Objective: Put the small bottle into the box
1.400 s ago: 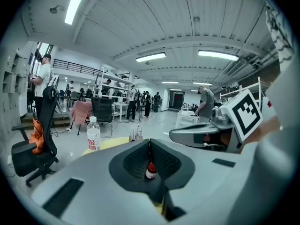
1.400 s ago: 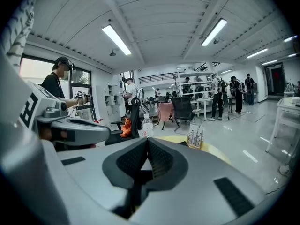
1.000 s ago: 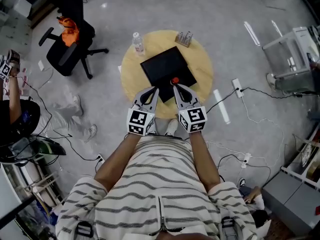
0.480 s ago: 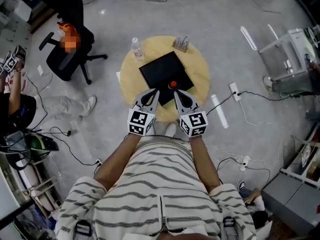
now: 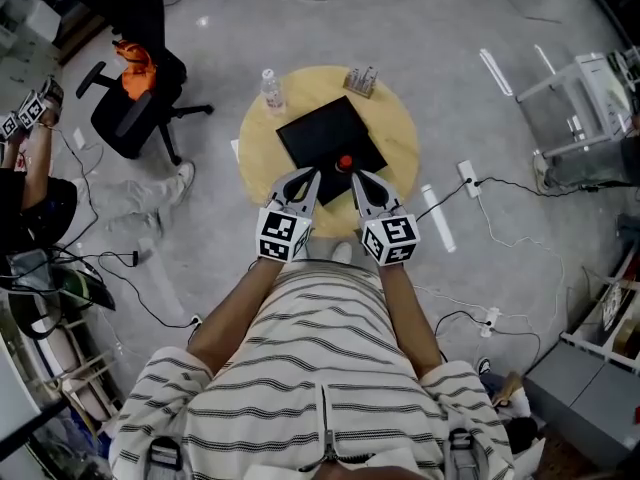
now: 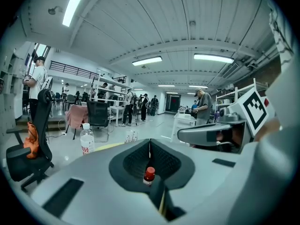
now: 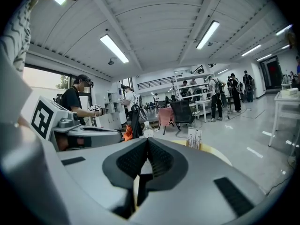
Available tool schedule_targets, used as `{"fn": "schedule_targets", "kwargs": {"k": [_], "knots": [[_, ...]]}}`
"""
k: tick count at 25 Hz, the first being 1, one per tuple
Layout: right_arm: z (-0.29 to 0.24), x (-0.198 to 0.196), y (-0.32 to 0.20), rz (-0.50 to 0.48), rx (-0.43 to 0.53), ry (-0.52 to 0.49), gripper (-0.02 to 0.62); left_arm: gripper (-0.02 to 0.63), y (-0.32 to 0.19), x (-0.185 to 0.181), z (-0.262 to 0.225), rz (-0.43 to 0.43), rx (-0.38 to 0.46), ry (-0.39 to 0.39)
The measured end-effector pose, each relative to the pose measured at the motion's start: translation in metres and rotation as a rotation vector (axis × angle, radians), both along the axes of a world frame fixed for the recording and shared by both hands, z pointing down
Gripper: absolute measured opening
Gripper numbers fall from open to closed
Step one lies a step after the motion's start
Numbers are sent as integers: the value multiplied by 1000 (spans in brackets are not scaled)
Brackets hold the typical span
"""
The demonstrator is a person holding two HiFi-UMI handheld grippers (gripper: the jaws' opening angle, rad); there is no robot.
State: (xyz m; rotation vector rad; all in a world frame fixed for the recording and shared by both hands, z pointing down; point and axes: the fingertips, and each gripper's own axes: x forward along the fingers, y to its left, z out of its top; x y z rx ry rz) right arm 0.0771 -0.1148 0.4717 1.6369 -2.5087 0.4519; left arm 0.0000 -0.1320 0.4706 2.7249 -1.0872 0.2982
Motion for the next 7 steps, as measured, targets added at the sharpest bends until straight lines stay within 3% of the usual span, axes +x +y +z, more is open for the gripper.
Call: {"fn": "schedule_targets", "kwargs": {"k": [7], "knots": [[-1, -1, -7, 2, 7, -4, 20, 21, -9, -5, 0, -14, -1, 9]]}}
